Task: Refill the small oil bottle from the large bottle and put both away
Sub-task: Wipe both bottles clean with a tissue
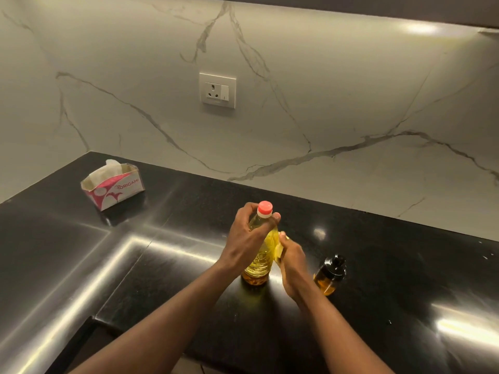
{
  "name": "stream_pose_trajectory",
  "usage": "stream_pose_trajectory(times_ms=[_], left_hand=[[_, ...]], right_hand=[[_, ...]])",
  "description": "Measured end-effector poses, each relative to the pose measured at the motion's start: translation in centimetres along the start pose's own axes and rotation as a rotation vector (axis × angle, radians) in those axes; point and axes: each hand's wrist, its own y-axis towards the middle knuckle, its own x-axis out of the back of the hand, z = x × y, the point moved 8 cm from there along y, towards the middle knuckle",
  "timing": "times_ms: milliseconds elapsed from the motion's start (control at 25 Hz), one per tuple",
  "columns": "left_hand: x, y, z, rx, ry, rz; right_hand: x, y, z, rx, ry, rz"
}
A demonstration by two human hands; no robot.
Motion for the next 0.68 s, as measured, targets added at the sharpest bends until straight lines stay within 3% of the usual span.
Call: stream_pose_trajectory(times_ms=[160,280,400,520,600,680], left_hand=[[0.1,0.0,0.3,-0.046,-0.058,-0.079],[0.3,0.1,0.2,-0.071,-0.109,-0.117],[0.8,0.5,0.3,-0.062,-0.113,-0.109],[1.1,0.8,0.4,-0.056,-0.090,-0.030],[1.2,0.8,0.4,-0.019,-0.092,0.031],[1.3,0.8,-0.1,-0.025,-0.093,0.107]], right_hand=[[0.2,-1.5,-1.2,0.160,-0.012,-0.058],[0.4,-1.3,-4.5,-0.026,-0.018,-0.107],[0.4,1.2,-3.2,-0.217,0.034,-0.057],[-0.2,1.2,0.8,-0.030,-0.059,-0.003],[-0.2,-0.1,-0.3,0.075,-0.101,-0.014],[0.0,-1.4,-3.3,0.048,-0.072,-0.036]])
